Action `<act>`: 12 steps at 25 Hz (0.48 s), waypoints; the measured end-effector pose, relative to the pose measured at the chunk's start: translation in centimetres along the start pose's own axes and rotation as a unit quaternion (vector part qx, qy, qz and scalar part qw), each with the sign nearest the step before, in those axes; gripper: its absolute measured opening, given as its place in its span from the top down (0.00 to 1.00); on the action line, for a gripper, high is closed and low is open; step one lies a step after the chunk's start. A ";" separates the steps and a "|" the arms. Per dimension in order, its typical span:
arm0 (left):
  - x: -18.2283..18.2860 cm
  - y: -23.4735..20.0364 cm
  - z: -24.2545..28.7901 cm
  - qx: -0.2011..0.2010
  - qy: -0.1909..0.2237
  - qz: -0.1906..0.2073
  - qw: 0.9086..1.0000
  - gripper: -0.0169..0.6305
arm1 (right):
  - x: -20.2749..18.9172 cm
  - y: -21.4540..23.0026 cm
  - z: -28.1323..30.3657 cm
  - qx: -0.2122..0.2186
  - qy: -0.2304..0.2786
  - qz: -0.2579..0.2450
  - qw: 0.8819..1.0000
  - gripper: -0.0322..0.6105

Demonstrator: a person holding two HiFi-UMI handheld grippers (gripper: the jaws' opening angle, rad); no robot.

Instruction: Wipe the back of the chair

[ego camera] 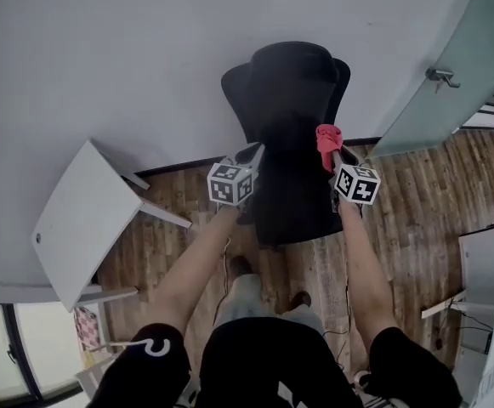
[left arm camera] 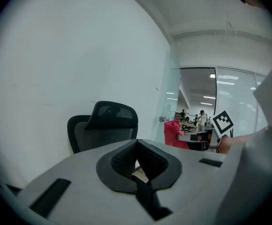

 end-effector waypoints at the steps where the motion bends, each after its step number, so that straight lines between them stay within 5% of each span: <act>1: 0.0 1.0 -0.8 0.006 0.002 -0.003 1.000 0.94 | 0.2 -0.4 -1.0 0.010 -0.002 -0.001 1.000 0.85; 12: 0.1 12.2 -9.3 0.043 0.009 -0.014 0.999 0.94 | 1.6 -3.8 -12.3 0.065 0.004 -0.045 0.997 0.85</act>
Point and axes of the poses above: the fingertips, and each gripper's own axes: z forward along the fingers, y to its right, x out of its top, the point moved 5 cm from there along -z, backward along the fingers, and after that the axes turned 14 degrees about x, right-handed, at the moved point
